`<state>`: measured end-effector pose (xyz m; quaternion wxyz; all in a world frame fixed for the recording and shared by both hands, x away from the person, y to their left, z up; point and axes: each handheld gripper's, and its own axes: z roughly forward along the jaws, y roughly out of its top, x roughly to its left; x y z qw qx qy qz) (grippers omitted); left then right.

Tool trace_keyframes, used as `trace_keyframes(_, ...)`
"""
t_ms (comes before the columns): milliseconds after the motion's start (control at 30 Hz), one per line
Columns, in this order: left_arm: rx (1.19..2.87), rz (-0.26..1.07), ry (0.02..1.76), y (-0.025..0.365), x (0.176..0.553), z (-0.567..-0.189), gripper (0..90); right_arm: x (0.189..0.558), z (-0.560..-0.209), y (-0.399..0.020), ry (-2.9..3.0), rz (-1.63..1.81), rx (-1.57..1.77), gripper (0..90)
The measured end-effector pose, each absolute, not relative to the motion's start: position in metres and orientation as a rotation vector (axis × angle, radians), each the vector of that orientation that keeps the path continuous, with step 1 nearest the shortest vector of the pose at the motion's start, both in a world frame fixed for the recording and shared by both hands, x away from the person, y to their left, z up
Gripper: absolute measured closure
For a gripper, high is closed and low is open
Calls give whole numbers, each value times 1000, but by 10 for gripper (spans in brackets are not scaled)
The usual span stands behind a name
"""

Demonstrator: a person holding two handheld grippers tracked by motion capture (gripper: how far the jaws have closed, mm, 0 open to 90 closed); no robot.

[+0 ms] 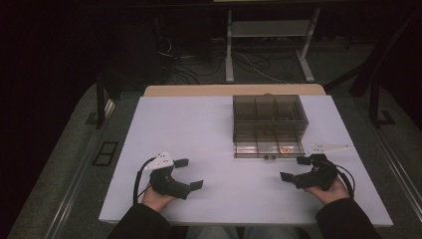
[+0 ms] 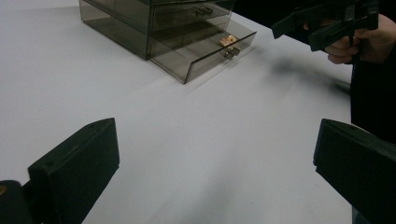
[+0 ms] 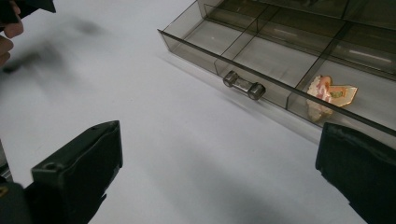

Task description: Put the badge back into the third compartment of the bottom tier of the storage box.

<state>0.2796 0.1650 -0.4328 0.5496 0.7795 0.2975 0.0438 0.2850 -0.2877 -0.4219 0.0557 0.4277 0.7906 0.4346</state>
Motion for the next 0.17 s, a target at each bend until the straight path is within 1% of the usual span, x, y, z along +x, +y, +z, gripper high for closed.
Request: trace_keyframes(167, 1857, 97, 707, 165, 281, -434, 0, 281, -423, -288, 2381, 1337, 1271, 0)
